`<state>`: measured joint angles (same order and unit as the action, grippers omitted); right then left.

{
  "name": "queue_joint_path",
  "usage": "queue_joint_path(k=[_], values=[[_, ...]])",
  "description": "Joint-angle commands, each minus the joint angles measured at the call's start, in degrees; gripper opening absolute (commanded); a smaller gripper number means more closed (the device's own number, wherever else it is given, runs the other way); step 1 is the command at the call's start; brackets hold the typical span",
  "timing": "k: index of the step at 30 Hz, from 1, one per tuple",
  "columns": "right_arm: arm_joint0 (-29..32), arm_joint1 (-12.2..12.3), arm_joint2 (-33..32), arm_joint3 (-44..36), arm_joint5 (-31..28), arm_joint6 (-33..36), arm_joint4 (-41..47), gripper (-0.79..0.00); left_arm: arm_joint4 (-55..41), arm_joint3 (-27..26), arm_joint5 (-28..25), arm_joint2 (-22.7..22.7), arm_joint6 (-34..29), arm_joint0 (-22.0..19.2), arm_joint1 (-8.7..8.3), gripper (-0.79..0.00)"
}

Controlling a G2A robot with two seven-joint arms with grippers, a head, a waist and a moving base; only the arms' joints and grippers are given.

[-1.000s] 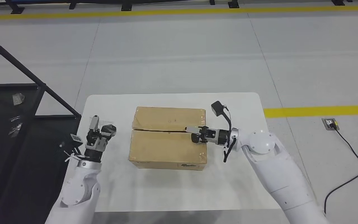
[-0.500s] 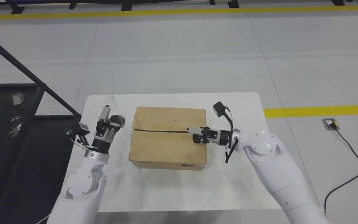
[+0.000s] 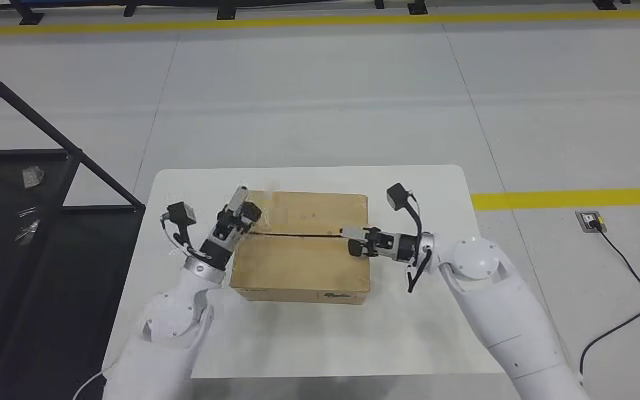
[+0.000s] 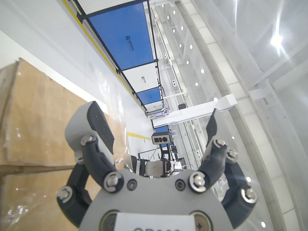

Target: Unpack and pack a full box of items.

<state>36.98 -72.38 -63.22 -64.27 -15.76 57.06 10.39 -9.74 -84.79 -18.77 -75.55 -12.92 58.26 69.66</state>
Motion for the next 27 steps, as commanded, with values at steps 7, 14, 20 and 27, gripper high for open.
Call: queue_joint_path(k=[7, 14, 20, 27], values=[[0.01, 0.17, -0.33, 1.06, -0.94, 0.33, 0.83, 0.000, 4.74, 0.51, 1.36, 5.34, -2.16, -2.23, 0.89, 0.000], [-0.08, 0.32, -0.61, 2.13, -1.85, 0.73, 1.60, 0.000, 1.57, -2.12, 1.22, 3.21, -5.97, -1.81, 0.69, 0.000], [-0.26, 0.44, -0.80, 3.24, -2.54, 1.18, 2.27, 0.000, -9.62, -9.13, 2.36, -9.69, -15.43, 3.06, -1.27, 0.000], [-1.21, 0.16, 0.23, 4.62, -2.83, 1.44, 2.94, 0.000, -22.76, -14.01, 6.94, -25.40, -31.17, 9.65, -3.50, 0.000]])
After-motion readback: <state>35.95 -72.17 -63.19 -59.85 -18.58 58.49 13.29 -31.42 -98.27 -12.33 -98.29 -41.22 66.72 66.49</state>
